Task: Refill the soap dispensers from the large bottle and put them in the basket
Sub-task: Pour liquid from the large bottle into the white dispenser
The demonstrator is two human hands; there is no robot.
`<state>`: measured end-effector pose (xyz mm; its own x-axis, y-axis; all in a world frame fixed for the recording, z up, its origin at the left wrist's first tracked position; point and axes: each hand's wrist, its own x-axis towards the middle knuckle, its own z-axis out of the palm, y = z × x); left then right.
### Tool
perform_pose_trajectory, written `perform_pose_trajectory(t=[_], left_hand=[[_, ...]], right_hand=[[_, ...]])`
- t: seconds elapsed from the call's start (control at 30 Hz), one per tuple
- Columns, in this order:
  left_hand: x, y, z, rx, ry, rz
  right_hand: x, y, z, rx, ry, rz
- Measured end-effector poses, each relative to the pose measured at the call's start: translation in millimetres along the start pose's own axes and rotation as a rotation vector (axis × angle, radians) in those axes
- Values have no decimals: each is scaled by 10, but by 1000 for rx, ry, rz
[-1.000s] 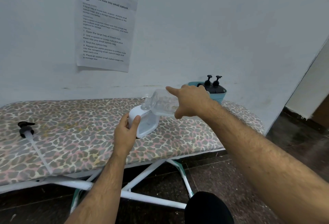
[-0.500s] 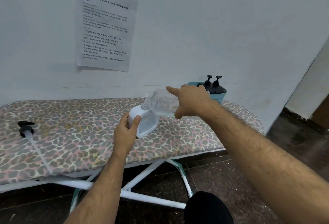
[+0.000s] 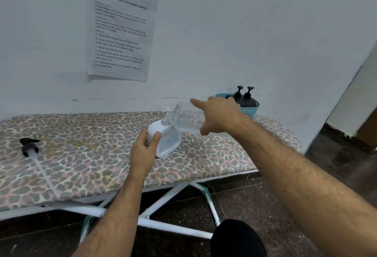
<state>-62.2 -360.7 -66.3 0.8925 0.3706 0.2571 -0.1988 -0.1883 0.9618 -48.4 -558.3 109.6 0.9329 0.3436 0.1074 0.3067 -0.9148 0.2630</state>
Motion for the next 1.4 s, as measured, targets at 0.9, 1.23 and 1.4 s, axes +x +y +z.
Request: perform_pose_trajectory(t=[0.9,1.23,1.4], left_hand=[[3,-5,9,-25,3,-14],[-17,34,-2,-32,1,-33],[-13,30,2,-17,7,-31]], right_hand=[[5,-13,-5,-13,0,4],[-3,-25,-11,-17,-2,5],[-14,-30,-23,-31,-8,2]])
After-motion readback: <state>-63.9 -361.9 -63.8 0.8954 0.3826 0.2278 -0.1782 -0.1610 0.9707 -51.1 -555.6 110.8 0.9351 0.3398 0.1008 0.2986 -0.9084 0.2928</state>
